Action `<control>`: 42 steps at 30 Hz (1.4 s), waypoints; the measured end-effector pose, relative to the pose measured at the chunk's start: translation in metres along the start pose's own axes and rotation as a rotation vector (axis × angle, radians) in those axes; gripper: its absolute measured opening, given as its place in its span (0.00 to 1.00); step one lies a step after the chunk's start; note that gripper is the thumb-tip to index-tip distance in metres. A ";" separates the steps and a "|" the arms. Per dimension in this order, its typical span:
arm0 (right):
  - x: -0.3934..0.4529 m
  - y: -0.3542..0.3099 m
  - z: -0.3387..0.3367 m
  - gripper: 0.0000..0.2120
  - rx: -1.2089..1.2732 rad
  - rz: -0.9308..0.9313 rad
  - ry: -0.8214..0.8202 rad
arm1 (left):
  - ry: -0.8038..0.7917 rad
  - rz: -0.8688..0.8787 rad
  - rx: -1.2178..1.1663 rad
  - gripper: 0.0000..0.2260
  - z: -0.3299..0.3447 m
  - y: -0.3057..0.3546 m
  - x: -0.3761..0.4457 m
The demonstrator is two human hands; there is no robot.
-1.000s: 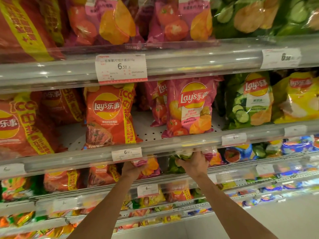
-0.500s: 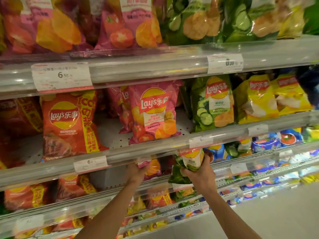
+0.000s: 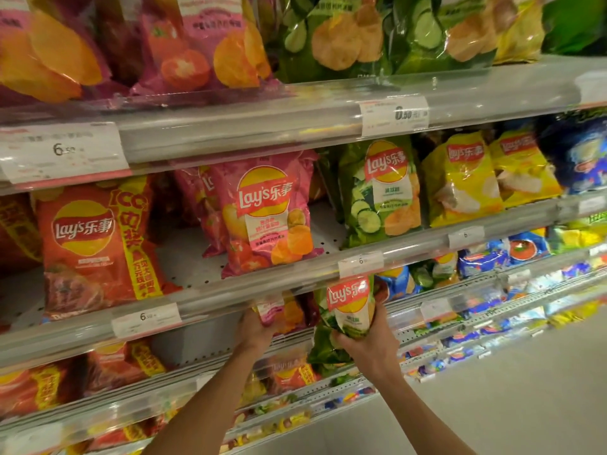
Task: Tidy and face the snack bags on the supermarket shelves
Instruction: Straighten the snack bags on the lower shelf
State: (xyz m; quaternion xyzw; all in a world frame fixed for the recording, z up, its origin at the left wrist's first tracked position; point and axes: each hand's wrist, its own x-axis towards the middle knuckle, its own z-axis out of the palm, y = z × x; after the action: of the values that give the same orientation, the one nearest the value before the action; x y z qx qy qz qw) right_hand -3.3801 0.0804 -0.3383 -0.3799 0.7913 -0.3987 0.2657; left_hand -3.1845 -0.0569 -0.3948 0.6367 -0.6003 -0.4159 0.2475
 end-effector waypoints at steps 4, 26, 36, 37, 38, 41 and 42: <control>-0.014 -0.011 0.014 0.42 -0.004 -0.008 -0.014 | -0.086 -0.030 -0.117 0.26 -0.007 0.002 0.001; -0.063 -0.094 0.176 0.48 -0.023 -0.134 -0.231 | 0.306 0.324 0.707 0.18 -0.145 -0.135 -0.108; -0.052 -0.113 0.234 0.49 -0.115 -0.110 -0.095 | 0.131 0.208 0.948 0.30 -0.160 -0.154 -0.111; -0.051 -0.112 0.238 0.48 -0.128 -0.108 -0.098 | 0.125 0.204 0.942 0.29 -0.161 -0.153 -0.111; -0.051 -0.111 0.242 0.46 -0.141 -0.110 -0.108 | 0.121 0.202 0.935 0.29 -0.161 -0.152 -0.111; -0.055 -0.108 0.252 0.42 -0.163 -0.121 -0.138 | 0.124 0.201 0.887 0.29 -0.163 -0.153 -0.112; -0.056 -0.107 0.253 0.41 -0.177 -0.128 -0.142 | 0.122 0.198 0.872 0.29 -0.163 -0.153 -0.113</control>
State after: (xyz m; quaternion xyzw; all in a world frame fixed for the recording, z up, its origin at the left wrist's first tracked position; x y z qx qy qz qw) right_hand -3.1229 -0.0247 -0.3794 -0.4789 0.7767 -0.3156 0.2603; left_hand -2.9569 0.0463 -0.4062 0.6445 -0.7616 -0.0603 0.0298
